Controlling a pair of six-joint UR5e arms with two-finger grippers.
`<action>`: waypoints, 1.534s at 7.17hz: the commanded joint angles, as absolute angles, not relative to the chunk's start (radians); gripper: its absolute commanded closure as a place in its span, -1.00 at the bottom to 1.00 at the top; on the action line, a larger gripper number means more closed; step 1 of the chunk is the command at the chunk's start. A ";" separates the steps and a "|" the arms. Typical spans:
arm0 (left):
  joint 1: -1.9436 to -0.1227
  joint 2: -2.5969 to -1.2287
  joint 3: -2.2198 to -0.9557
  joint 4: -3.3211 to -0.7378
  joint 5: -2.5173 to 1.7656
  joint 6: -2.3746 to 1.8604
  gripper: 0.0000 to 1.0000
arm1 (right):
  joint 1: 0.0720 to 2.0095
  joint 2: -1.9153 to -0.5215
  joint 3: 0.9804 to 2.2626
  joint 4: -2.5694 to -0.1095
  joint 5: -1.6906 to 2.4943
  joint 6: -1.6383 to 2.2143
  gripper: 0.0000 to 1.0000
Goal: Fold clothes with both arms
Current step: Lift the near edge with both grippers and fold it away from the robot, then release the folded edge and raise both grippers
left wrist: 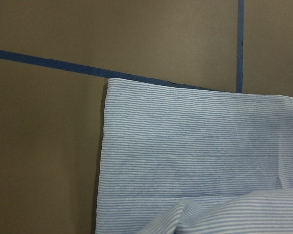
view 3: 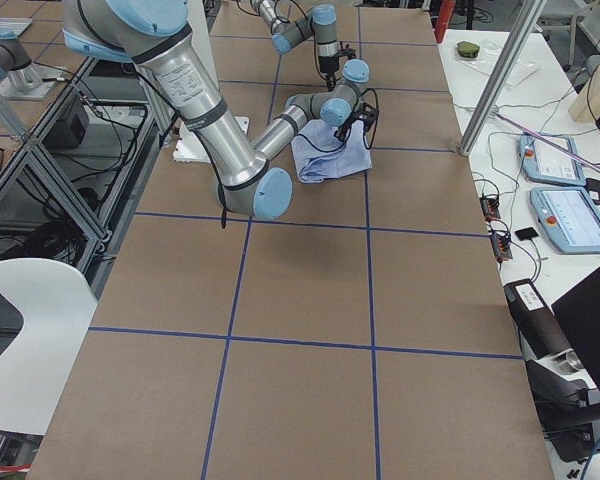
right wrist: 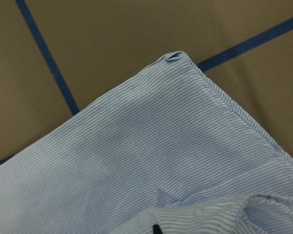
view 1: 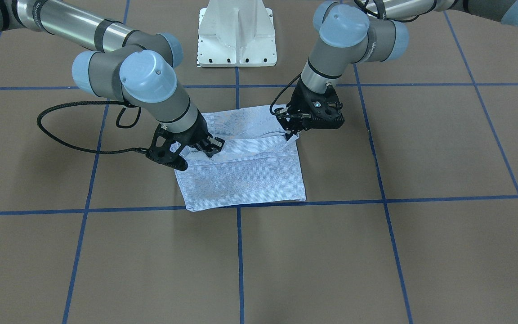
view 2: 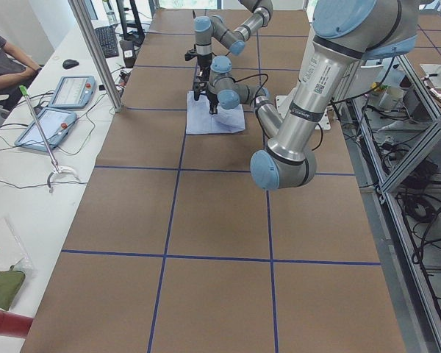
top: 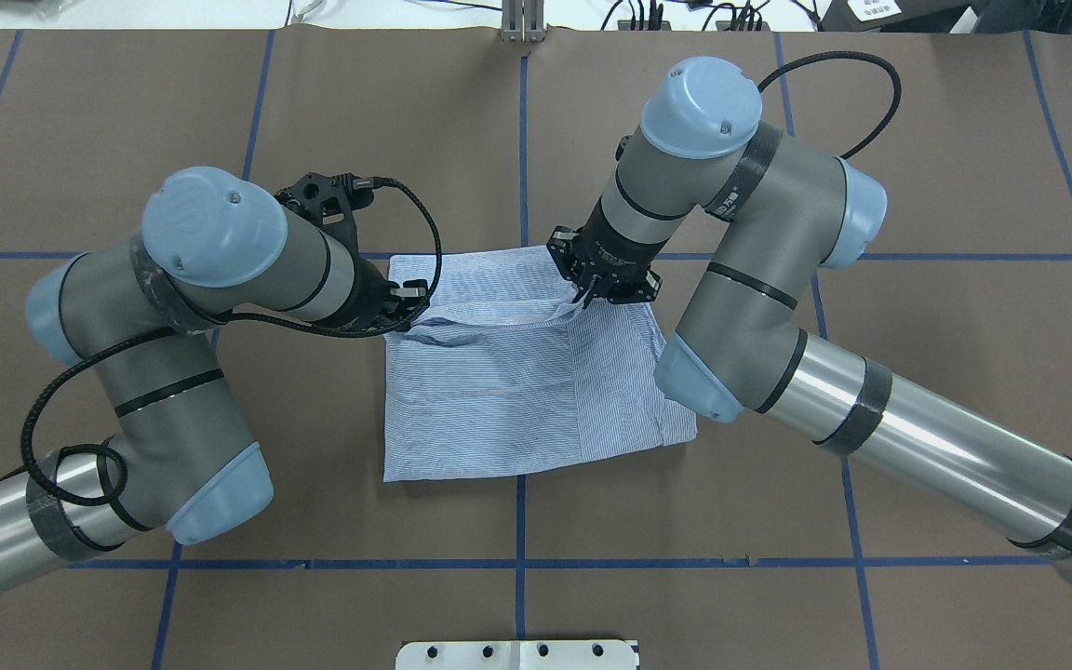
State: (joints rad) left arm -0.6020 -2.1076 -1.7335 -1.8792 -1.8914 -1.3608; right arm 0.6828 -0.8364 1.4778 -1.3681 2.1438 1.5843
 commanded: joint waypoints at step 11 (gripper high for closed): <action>-0.901 -2.013 -1.710 -1.905 -2.044 -1.020 -0.98 | 0.894 -0.947 1.542 -1.366 2.131 1.181 -1.00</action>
